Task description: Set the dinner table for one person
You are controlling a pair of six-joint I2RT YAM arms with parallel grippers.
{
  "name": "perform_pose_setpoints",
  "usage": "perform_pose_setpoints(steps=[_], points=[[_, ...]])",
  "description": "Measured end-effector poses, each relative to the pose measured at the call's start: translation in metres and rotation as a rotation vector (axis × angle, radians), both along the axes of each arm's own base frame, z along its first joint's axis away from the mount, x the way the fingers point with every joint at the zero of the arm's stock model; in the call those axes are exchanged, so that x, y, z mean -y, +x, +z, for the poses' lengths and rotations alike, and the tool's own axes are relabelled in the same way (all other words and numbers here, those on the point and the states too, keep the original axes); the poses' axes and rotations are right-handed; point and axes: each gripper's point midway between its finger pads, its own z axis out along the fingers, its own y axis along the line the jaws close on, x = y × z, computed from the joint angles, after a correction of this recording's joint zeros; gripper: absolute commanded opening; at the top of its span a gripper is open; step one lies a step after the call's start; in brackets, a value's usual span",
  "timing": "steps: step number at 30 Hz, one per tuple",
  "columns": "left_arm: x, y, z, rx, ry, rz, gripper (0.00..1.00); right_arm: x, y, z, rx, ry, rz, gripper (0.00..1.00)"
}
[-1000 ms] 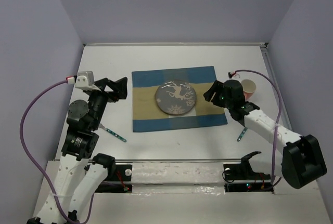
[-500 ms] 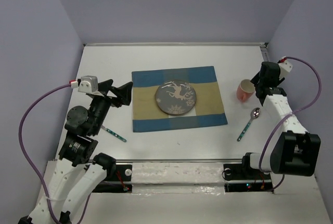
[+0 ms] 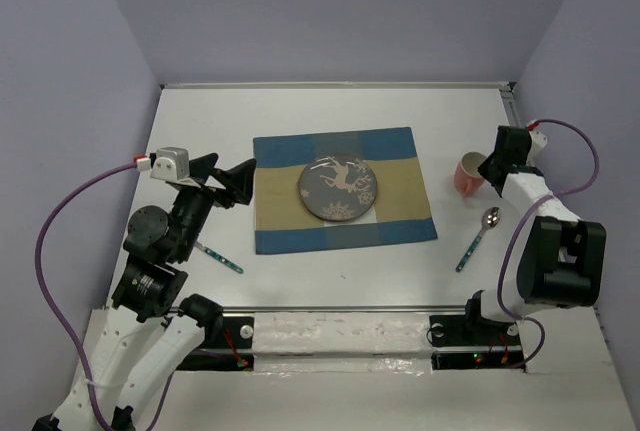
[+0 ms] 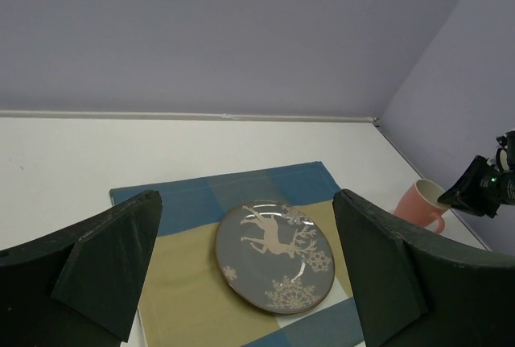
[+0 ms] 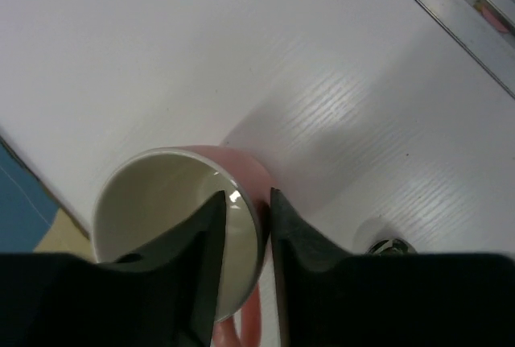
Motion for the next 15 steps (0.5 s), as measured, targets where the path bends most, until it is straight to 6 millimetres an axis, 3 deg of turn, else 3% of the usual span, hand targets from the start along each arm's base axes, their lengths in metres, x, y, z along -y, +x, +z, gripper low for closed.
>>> perform_pose_setpoints(steps=[1,8,13,15], points=[[0.000,0.000,0.000,0.000,0.000,0.000,0.99,0.000,0.000,-0.002,-0.006,-0.001,0.006,0.00],[0.000,0.000,0.000,0.000,0.000,0.001,0.99,-0.004,-0.004,-0.003,-0.012,0.001,0.019,0.00],[0.000,0.001,0.000,-0.002,0.001,0.002,0.99,-0.036,0.001,0.040,0.049,-0.098,0.143,0.00],[0.000,0.001,-0.001,-0.005,0.002,0.003,0.99,-0.067,0.019,0.068,0.102,-0.126,0.241,0.00]])
